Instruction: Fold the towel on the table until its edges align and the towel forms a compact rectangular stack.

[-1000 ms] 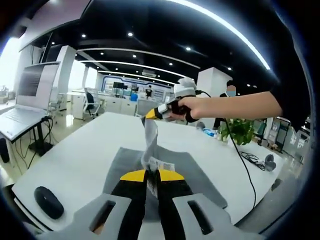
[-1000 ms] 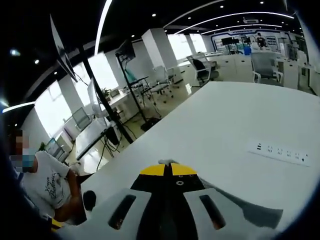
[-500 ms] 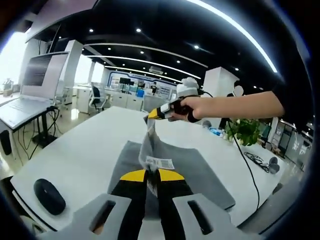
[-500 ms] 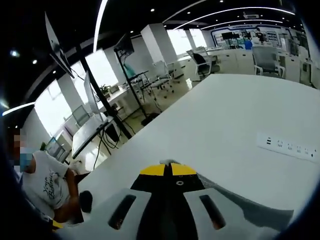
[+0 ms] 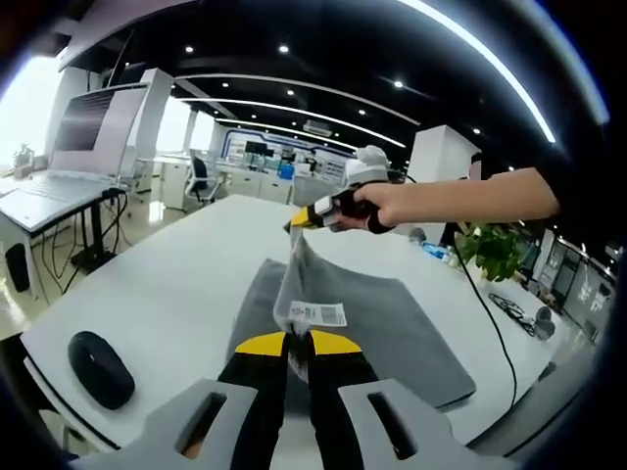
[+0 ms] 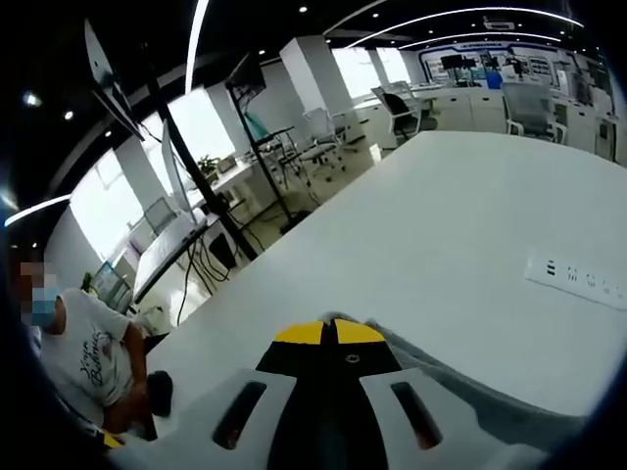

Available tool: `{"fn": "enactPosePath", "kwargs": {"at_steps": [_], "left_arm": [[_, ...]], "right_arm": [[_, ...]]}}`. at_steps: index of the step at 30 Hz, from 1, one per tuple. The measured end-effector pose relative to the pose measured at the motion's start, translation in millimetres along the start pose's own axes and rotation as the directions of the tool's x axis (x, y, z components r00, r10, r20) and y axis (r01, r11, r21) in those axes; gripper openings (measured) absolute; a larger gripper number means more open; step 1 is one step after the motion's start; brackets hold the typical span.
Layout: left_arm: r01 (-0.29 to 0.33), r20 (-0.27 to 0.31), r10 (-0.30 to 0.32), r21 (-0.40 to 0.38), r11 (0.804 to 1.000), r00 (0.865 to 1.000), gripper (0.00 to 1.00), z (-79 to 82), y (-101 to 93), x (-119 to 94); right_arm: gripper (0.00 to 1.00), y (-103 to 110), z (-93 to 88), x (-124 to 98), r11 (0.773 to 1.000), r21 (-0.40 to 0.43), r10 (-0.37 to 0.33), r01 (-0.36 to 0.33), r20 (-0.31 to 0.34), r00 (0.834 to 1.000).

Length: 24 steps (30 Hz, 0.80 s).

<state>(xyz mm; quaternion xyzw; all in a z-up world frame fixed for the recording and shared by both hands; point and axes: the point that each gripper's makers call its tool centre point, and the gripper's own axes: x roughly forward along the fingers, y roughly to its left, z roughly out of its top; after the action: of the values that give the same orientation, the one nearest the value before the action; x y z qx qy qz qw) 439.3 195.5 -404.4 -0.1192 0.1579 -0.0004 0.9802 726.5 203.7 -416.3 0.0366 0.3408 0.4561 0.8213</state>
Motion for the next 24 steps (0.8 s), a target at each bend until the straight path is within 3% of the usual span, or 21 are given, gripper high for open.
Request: {"fn": "enactPosePath", "kwargs": {"at_steps": [6,12,19,24], "left_arm": [[-0.023,-0.017,0.023,-0.018,1.0,1.0,0.07,-11.6,11.6,5.6],[-0.04,-0.045,0.038,-0.029,0.999,0.998,0.07,-25.7,23.0,12.7],[-0.044,-0.076,0.042,-0.029,0.999,0.996,0.07,-39.0,30.0,16.6],[-0.055,-0.088,0.05,-0.056,0.997,0.995,0.08,-47.8,35.9,18.6]], "right_arm": [[0.0,2.9,-9.6,5.8,1.0,0.015,-0.006,0.006,-0.008,1.0],[0.0,-7.1,-12.4,28.1,0.999,0.031,-0.02,0.021,-0.011,1.0],[0.0,-9.9,-19.3,32.6,1.0,0.018,-0.021,0.022,-0.023,1.0],[0.0,-0.8,-26.4,28.9,0.999,-0.019,-0.029,0.029,-0.02,0.999]]}}
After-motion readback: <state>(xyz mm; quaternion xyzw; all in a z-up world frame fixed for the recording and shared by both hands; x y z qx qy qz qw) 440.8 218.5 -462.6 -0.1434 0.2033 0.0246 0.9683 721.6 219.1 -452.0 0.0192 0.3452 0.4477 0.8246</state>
